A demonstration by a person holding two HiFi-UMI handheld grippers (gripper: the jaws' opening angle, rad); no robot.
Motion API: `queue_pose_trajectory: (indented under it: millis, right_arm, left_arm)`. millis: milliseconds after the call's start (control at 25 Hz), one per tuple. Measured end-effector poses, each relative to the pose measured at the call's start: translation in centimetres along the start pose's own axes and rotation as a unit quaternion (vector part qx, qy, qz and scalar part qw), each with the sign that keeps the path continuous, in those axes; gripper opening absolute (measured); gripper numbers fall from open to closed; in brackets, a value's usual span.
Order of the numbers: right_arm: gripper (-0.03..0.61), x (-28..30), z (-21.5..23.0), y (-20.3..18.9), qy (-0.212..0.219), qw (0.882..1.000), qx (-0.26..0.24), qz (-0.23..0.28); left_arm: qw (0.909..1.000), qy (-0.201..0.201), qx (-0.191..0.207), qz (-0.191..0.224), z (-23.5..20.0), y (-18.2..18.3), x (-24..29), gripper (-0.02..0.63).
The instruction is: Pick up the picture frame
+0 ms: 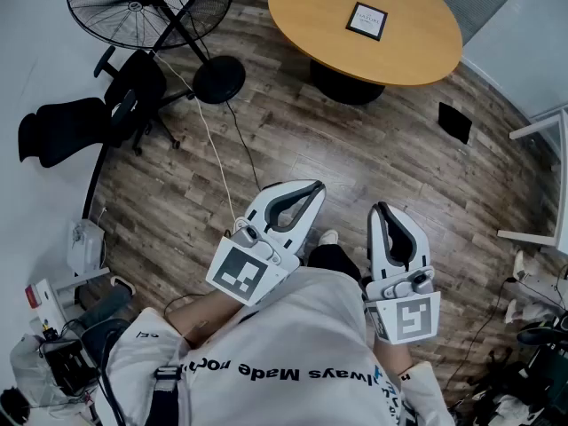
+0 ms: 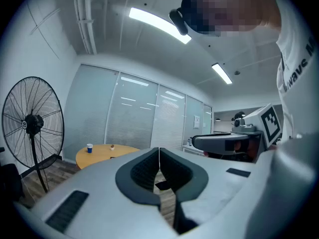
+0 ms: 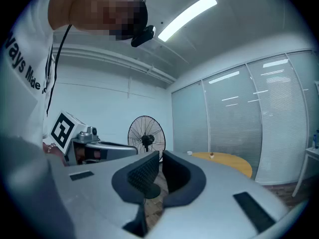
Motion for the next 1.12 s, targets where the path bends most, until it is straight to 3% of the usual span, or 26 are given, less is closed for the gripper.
queue_pose_trajectory:
  millis: [680,1120]
  right_arm:
    - [0.044,1.1,-4.8,1.9,-0.019,1.000,-0.003,0.018]
    - [0.044,3.8,-3.1,1.1,-0.022,1.000,-0.003,0.014]
  left_arm:
    - [0.9998,-0.014,0.004,0.016,-2.3,2.2,-4.5,0.028]
    - [0.9997,-0.023,-0.002,0.009,-4.7,1.5,-1.9,0.028]
Point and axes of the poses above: the fingertips, and each gripper's own axes: x forward along the fingers, z to its right, y out of its top, the point moved 3 cm from there along -x, backward along the fingers, and after that the axes turned 8 degrees about z, right-handed, at the moved point
